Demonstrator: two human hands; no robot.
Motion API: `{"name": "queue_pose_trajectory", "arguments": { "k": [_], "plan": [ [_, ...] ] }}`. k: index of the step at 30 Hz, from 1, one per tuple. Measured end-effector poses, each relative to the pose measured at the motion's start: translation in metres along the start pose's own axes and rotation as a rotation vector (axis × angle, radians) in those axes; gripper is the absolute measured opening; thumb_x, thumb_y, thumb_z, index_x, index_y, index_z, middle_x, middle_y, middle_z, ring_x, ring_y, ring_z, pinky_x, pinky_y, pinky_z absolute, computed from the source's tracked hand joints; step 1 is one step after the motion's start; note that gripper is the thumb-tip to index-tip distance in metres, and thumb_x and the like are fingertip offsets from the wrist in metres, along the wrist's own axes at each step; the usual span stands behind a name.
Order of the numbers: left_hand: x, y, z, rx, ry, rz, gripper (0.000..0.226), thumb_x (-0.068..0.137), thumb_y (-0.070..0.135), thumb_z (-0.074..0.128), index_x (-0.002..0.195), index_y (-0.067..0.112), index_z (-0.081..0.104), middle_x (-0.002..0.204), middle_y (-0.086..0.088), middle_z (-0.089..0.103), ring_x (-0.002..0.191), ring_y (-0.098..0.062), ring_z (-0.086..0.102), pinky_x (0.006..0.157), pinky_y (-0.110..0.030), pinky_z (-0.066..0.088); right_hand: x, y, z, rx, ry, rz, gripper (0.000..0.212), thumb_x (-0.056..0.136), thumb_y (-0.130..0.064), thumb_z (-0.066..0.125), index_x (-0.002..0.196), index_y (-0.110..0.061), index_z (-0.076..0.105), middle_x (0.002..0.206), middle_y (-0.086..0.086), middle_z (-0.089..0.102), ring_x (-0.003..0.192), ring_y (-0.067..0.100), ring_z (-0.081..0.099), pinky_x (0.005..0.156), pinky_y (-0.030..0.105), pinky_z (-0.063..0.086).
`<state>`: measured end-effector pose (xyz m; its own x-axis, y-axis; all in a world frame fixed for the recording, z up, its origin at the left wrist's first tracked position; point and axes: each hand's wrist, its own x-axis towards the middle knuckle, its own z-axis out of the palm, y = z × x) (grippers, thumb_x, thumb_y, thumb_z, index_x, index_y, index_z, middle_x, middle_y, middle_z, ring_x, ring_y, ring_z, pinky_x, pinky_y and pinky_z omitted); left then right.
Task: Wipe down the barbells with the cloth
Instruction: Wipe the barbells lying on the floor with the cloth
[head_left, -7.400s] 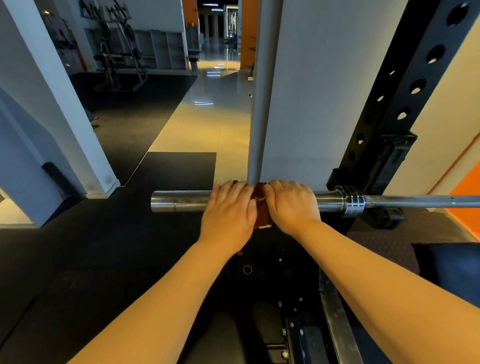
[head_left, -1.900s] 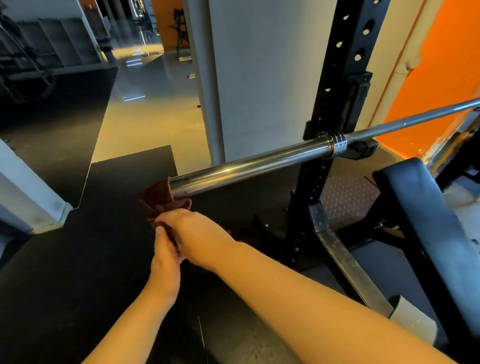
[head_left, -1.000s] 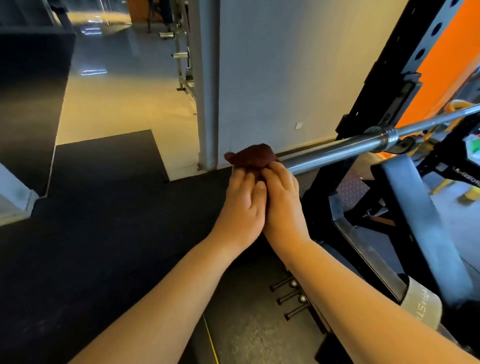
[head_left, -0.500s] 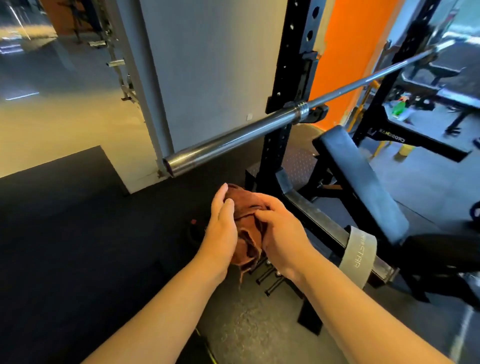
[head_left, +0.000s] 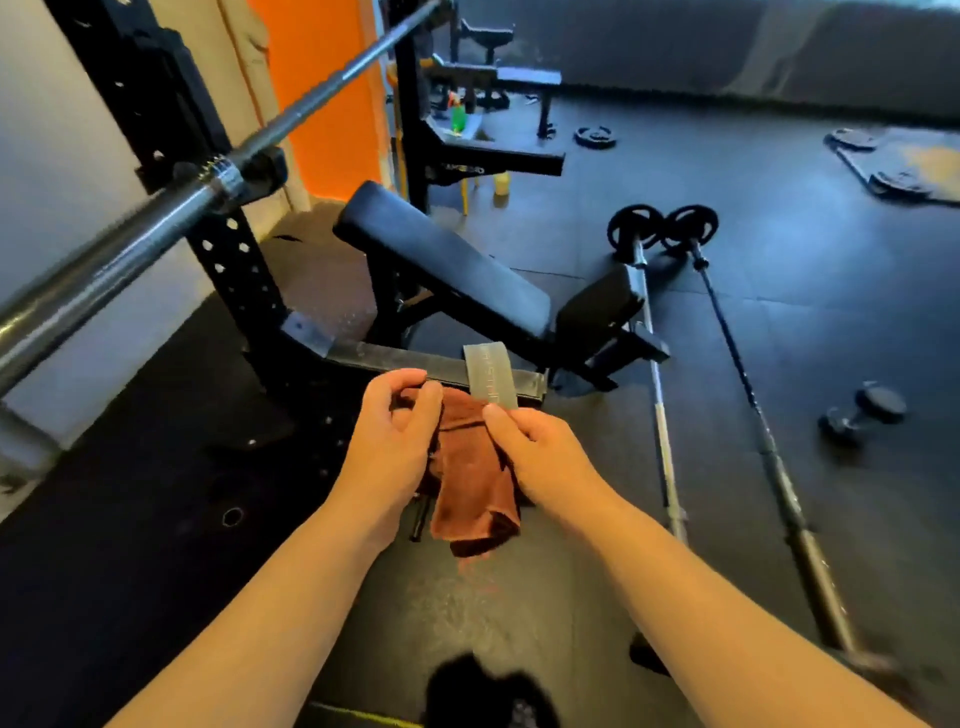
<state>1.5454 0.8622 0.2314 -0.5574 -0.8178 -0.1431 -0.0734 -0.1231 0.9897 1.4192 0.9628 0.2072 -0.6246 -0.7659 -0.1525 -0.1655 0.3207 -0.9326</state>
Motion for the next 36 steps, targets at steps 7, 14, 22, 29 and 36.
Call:
{"name": "queue_pose_trajectory", "arguments": {
  "k": [7, 14, 22, 29, 36],
  "plan": [
    [0.002, -0.033, 0.029, 0.192, -0.490, -0.233, 0.051, 0.091, 0.024, 0.077, 0.136, 0.029, 0.053, 0.107, -0.007, 0.074, 0.099, -0.019, 0.073, 0.085, -0.033, 0.057, -0.048, 0.036, -0.038, 0.820, 0.290, 0.470, 0.054, 0.106, -0.052, 0.039, 0.124, -0.010, 0.067, 0.115, 0.014, 0.075, 0.108, 0.031, 0.072, 0.098, 0.049, 0.055],
    [-0.005, -0.049, 0.063, 0.211, -0.546, -0.058, 0.019, 0.098, 0.009, 0.063, 0.105, 0.023, 0.075, 0.093, 0.005, 0.078, 0.080, -0.003, 0.069, 0.067, -0.018, 0.050, -0.107, 0.064, -0.054, 0.838, 0.410, 0.412, 0.024, 0.106, -0.017, 0.051, 0.120, -0.006, 0.068, 0.105, 0.008, 0.078, 0.092, 0.015, 0.075, 0.073, 0.028, 0.060],
    [-0.018, -0.054, 0.116, 0.123, -0.549, 0.030, 0.023, 0.094, 0.009, 0.063, 0.102, 0.027, 0.077, 0.099, 0.004, 0.077, 0.092, -0.017, 0.072, 0.081, -0.039, 0.057, -0.156, 0.093, -0.100, 0.726, 0.672, 0.417, 0.041, 0.110, -0.038, 0.038, 0.134, -0.016, 0.063, 0.124, 0.010, 0.072, 0.115, 0.029, 0.069, 0.100, 0.056, 0.053],
    [-0.053, -0.053, 0.178, 0.095, -0.936, -0.238, 0.036, 0.068, 0.038, 0.078, 0.101, 0.024, 0.077, 0.084, -0.001, 0.071, 0.087, -0.026, 0.061, 0.078, -0.039, 0.044, -0.230, 0.113, -0.158, 0.464, 0.723, 0.382, 0.024, 0.104, -0.024, 0.055, 0.122, -0.019, 0.070, 0.115, 0.006, 0.075, 0.110, 0.026, 0.070, 0.104, 0.055, 0.050],
    [-0.143, -0.079, 0.263, 0.512, -1.514, -0.228, 0.050, 0.083, 0.038, 0.084, 0.129, 0.029, 0.065, 0.116, 0.003, 0.075, 0.107, -0.015, 0.072, 0.095, -0.035, 0.057, -0.277, 0.119, -0.228, 0.588, 0.432, 0.397, 0.032, 0.108, -0.031, 0.049, 0.134, -0.019, 0.061, 0.123, 0.011, 0.072, 0.111, 0.024, 0.070, 0.101, 0.044, 0.054]
  ]
}}
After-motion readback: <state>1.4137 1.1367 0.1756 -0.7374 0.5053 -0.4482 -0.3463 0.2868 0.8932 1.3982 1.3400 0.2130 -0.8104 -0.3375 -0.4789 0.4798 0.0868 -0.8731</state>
